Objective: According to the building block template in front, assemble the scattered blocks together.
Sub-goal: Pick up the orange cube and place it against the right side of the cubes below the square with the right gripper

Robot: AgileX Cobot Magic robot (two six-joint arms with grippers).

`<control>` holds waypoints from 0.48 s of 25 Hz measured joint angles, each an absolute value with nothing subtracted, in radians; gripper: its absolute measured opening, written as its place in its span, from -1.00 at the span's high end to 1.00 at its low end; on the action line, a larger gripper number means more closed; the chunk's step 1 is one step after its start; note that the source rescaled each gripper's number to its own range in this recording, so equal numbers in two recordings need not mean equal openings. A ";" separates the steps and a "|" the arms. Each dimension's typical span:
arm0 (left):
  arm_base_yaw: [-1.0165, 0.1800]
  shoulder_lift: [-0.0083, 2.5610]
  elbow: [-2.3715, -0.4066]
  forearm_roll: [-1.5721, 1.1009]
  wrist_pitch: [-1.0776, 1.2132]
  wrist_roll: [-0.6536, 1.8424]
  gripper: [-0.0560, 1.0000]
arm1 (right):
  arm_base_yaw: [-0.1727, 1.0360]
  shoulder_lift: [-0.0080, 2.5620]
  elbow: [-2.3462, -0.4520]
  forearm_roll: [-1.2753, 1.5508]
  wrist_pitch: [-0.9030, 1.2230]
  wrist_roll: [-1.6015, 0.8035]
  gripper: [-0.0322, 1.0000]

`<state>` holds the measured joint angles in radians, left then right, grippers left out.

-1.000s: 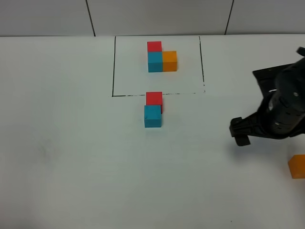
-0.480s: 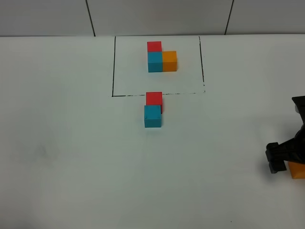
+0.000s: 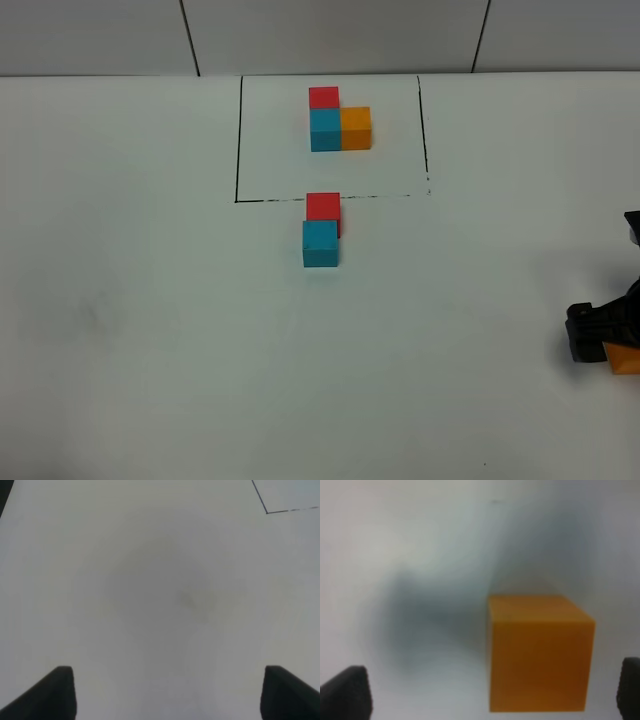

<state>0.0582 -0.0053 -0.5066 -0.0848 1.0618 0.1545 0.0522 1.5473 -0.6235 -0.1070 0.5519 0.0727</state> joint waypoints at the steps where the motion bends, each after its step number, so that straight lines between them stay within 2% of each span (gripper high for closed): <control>1: 0.058 -0.005 -0.507 -0.085 1.062 0.155 -0.46 | 0.044 1.559 -0.623 -0.107 0.547 0.073 -1.00; 12: 0.058 -0.005 -0.507 -0.085 1.062 0.155 -0.46 | 0.023 1.601 -0.623 -0.109 0.519 0.053 -0.97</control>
<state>0.0582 -0.0053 -0.5066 -0.0848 1.0618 0.1545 0.0227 1.6012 -0.6235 -0.1087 0.5189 0.0525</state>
